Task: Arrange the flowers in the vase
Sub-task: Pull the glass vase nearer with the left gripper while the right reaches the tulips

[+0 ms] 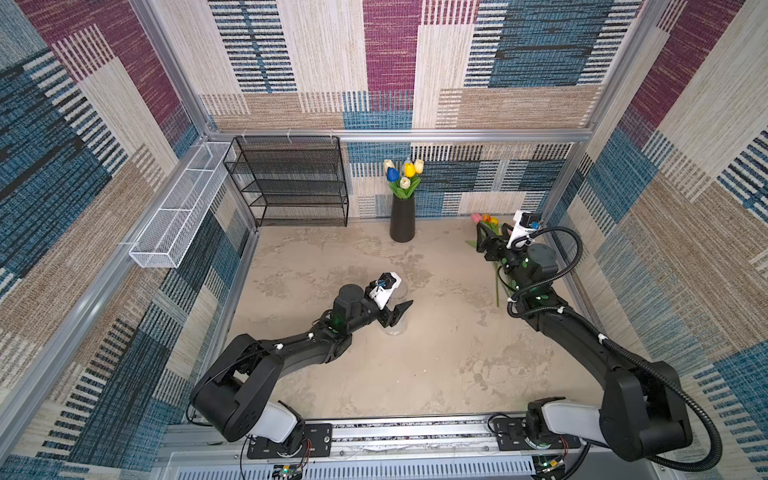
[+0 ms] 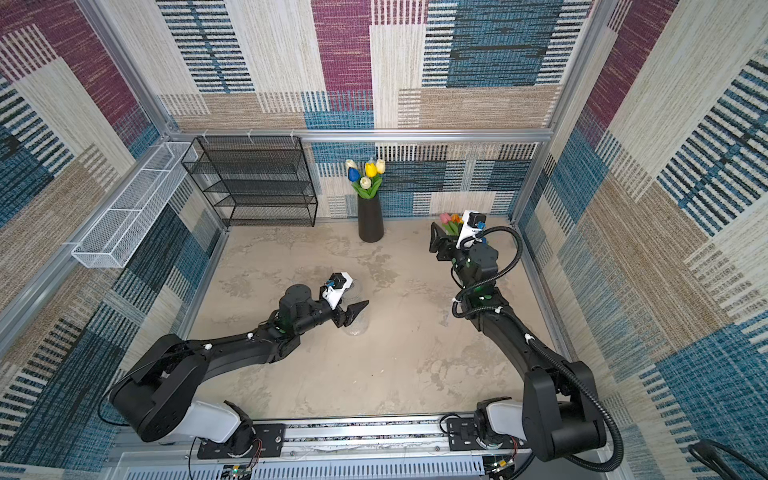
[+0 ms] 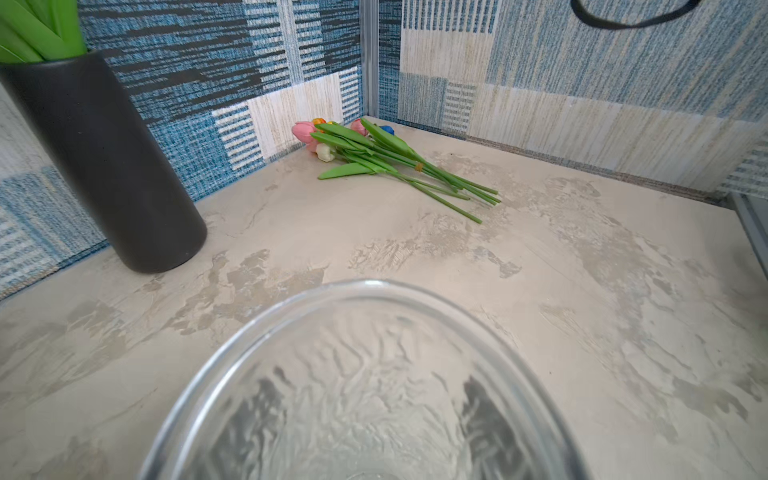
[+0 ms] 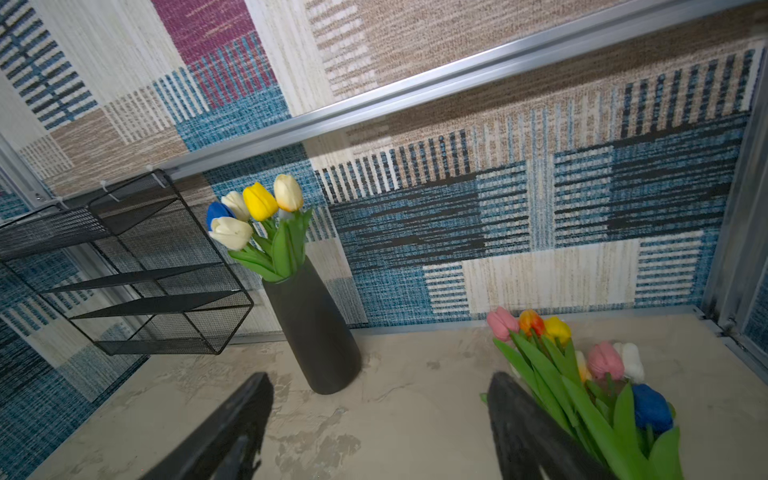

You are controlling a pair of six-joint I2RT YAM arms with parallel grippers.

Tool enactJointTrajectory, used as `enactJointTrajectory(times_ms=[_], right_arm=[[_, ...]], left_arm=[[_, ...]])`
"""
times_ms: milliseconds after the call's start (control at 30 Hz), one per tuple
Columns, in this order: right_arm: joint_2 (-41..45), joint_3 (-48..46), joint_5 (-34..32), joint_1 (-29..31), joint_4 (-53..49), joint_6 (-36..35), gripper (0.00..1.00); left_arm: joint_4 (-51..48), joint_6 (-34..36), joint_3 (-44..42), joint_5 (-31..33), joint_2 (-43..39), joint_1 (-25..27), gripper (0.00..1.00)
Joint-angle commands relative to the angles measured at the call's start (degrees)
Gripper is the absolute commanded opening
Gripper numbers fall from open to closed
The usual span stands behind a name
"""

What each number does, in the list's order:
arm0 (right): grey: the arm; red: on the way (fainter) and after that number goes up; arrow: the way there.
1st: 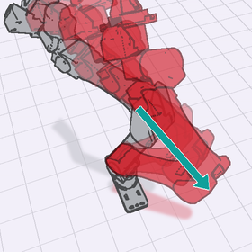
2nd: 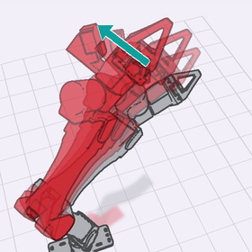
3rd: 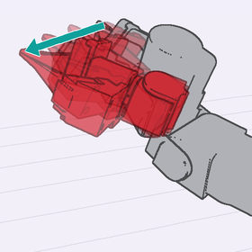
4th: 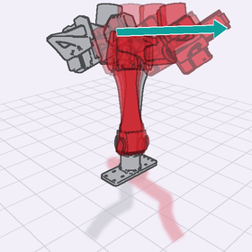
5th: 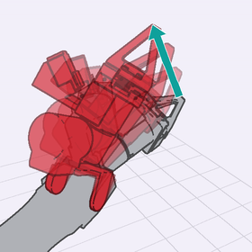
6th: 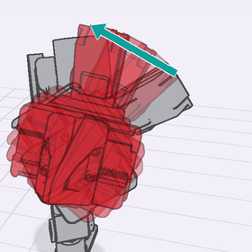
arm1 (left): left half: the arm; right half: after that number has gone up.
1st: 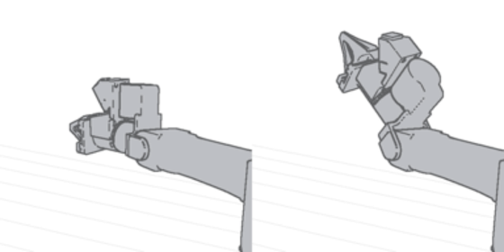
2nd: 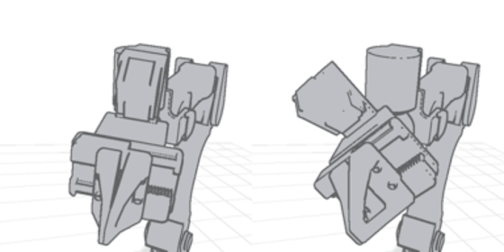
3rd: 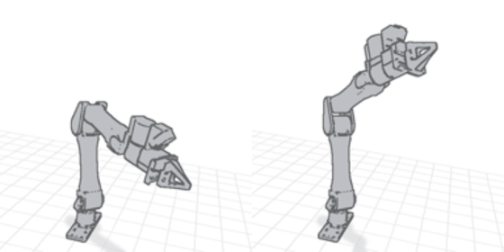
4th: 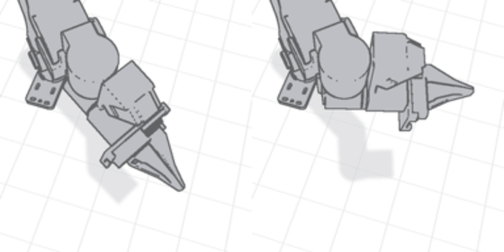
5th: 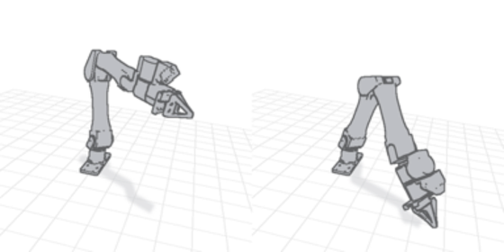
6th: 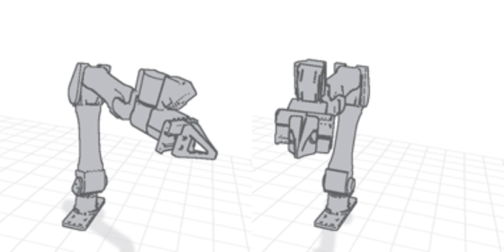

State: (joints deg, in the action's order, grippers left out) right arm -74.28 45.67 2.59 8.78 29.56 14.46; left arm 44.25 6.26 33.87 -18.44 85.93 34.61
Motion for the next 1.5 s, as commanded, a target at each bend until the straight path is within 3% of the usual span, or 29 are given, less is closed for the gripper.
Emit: enactJointTrajectory(times_ms=[0, 100, 233, 533, 733, 967, 1267, 1467], right_arm=[[-1.48, 2.09, 2.08, -1.57, -4.78, 1.29, 0.72], [-3.58, 4.70, 3.81, -3.65, -7.85, 1.24, 0.63], [-7.95, 10.87, 5.78, -6.08, -15.36, -0.41, 0.54], [-18.89, 25.66, 5.16, -10.53, -36.95, -10.13, 0.49], [-23.84, 29.29, 5.47, -11.37, -43.76, -10.18, 0.48], [-24.94, 25.97, 4.58, -11.44, -43.01, -5.37, 0.51], [-30.63, 26.91, 0.29, -11.42, -46.03, -3.65, 0.43], [-33.93, 27.68, -2.59, -11.46, -46.49, -3.39, 0.39]], left_arm=[[8.79, 0.48, 0.67, -2.82, 2.66, 0.11, 0.34], [13.02, -1.48, 1.38, -4.04, 6.43, 0.24, 0.35], [11.39, -2.16, 4.19, -4.34, 8.43, 1.46, 0.35], [4.97, -0.30, 8.31, -4.58, 9.87, 2.48, 0.38], [6.70, 0.75, 6.40, -4.01, 9.16, 2.48, 0.55], [6.90, 0.78, 5.26, -2.84, 6.28, 2.48, 0.99], [4.53, 0.77, 3.75, 0.92, -0.71, 2.46, 0.99], [-0.41, 0.68, 0.06, 4.71, -12.22, 2.78, 0.99]])
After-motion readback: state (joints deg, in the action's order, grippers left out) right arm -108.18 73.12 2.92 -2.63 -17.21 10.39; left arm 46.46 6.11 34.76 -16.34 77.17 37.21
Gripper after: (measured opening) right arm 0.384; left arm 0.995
